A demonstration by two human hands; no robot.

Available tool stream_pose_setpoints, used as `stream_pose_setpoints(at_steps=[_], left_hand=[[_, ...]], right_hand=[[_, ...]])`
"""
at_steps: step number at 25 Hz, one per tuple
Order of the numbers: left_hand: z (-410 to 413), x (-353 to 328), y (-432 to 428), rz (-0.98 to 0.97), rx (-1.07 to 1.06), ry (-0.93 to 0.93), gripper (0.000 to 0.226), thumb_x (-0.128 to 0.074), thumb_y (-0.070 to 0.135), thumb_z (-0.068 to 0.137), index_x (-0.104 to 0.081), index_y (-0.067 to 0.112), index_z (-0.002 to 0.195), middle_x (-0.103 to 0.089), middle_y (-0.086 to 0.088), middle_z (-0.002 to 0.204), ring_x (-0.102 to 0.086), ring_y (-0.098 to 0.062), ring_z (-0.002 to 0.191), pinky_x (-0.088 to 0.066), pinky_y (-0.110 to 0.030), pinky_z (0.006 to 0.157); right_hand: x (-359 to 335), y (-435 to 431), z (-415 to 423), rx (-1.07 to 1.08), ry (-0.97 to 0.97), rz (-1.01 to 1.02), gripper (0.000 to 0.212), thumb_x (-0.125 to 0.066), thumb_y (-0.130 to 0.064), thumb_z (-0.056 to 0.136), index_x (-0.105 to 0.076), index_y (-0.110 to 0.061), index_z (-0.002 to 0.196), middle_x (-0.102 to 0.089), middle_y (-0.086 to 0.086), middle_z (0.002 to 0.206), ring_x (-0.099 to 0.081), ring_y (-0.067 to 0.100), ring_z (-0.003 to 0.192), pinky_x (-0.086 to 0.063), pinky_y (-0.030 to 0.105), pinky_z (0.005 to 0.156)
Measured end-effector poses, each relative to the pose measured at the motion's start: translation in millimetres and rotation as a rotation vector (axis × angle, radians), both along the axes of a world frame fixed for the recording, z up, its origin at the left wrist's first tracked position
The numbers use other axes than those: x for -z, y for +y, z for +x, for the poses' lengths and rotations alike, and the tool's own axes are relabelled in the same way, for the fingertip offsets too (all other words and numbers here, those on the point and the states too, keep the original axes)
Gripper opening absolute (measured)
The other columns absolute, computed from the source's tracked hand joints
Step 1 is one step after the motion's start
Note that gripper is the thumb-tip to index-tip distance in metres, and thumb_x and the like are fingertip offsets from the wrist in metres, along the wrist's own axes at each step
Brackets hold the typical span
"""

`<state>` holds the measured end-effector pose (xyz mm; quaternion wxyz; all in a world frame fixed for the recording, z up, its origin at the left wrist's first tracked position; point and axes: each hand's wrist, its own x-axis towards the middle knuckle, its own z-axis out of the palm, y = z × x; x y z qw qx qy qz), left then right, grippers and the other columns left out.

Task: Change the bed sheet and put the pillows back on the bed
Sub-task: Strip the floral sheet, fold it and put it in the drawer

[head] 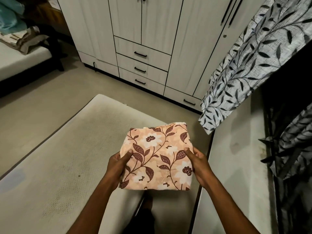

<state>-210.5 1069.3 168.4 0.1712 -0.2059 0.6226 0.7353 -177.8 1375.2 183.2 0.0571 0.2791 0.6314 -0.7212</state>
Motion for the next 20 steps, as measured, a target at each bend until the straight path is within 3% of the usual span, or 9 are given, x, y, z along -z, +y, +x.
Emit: stream_pose_setpoints(at_steps=[2,9,12,16,20], left_hand=[[-42,7,17,0.008,-0.013,0.000,0.025,-0.072,0.028,0.096,-0.074,0.008,0.111,-0.080,-0.014,0.100,-0.079,-0.031,0.091,-0.065,-0.038,0.074],[-207,25,70,0.033,-0.092,-0.059,0.025,-0.074,0.027,0.095,-0.074,0.007,0.111,-0.080,-0.015,0.099,-0.078,-0.033,0.090,-0.063,-0.041,0.079],[-272,21,87,0.015,-0.097,-0.054,0.025,-0.073,0.028,0.095,-0.075,0.008,0.111,-0.080,-0.014,0.099,-0.077,-0.039,0.095,-0.064,-0.046,0.080],[-355,17,113,-0.023,-0.099,-0.037,0.026,-0.072,0.029,0.096,-0.076,0.009,0.112,-0.081,-0.011,0.097,-0.079,-0.026,0.087,-0.059,-0.028,0.063],[-428,32,140,-0.097,-0.115,-0.067,0.025,-0.076,0.032,0.093,-0.079,0.010,0.105,-0.081,-0.008,0.092,-0.077,-0.022,0.080,-0.054,-0.025,0.060]], right_hand=[[10,16,-41,-0.001,-0.019,0.003,0.030,-0.069,-0.026,0.099,-0.067,-0.017,0.128,-0.079,0.010,0.112,-0.077,0.032,0.100,-0.062,0.047,0.087],[24,72,-223,-0.078,-0.061,0.091,0.031,-0.070,-0.036,0.097,-0.070,-0.021,0.124,-0.079,0.011,0.111,-0.076,0.035,0.101,-0.058,0.062,0.094],[10,91,-296,-0.110,-0.057,0.146,0.029,-0.071,-0.037,0.096,-0.072,-0.020,0.121,-0.079,0.010,0.108,-0.077,0.034,0.099,-0.060,0.058,0.091],[1,121,-395,-0.163,-0.065,0.182,0.026,-0.069,-0.031,0.098,-0.073,-0.017,0.120,-0.080,0.008,0.105,-0.077,0.031,0.098,-0.062,0.047,0.084],[11,158,-491,-0.291,-0.107,0.205,0.024,-0.070,-0.031,0.097,-0.074,-0.021,0.118,-0.080,0.004,0.104,-0.074,0.027,0.101,-0.057,0.037,0.077]])
